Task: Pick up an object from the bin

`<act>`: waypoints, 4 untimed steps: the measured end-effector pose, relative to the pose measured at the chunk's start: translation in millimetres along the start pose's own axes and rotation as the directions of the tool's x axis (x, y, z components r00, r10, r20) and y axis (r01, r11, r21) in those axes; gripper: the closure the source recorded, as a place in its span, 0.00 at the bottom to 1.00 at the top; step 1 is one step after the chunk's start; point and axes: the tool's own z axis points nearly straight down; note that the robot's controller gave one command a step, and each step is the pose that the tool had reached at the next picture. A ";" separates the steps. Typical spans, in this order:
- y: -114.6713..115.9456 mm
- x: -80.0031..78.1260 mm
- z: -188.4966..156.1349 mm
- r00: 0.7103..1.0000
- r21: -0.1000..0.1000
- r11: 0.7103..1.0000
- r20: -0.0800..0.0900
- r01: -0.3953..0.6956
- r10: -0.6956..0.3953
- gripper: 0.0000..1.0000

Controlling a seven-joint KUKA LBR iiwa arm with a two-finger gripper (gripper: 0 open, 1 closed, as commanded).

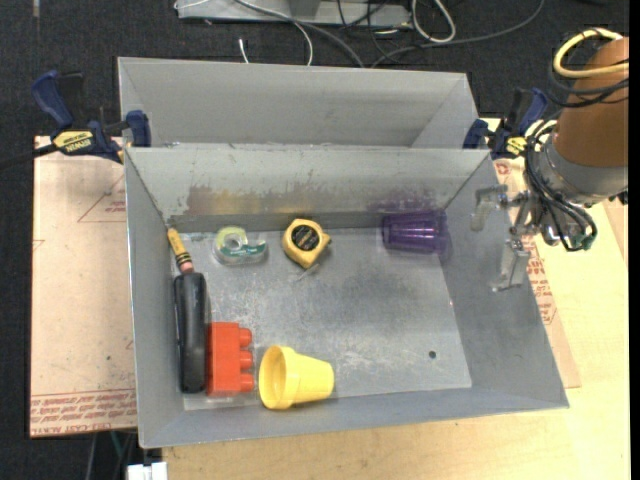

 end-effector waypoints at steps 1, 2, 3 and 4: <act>1.0 -1.3 -5.3 1.000 0.002 1.000 0.008 0.004 -0.004 0.00; 40.5 -42.8 84.0 0.995 0.002 0.995 0.012 0.095 -0.095 0.00; 54.3 -63.5 83.4 0.993 0.006 0.993 0.015 0.120 -0.120 0.00; 78.9 -60.0 100.9 1.000 -0.001 1.000 0.011 -0.019 0.019 0.00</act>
Offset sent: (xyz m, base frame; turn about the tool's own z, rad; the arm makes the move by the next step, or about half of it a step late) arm 0.0699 0.0697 -0.1555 -0.1658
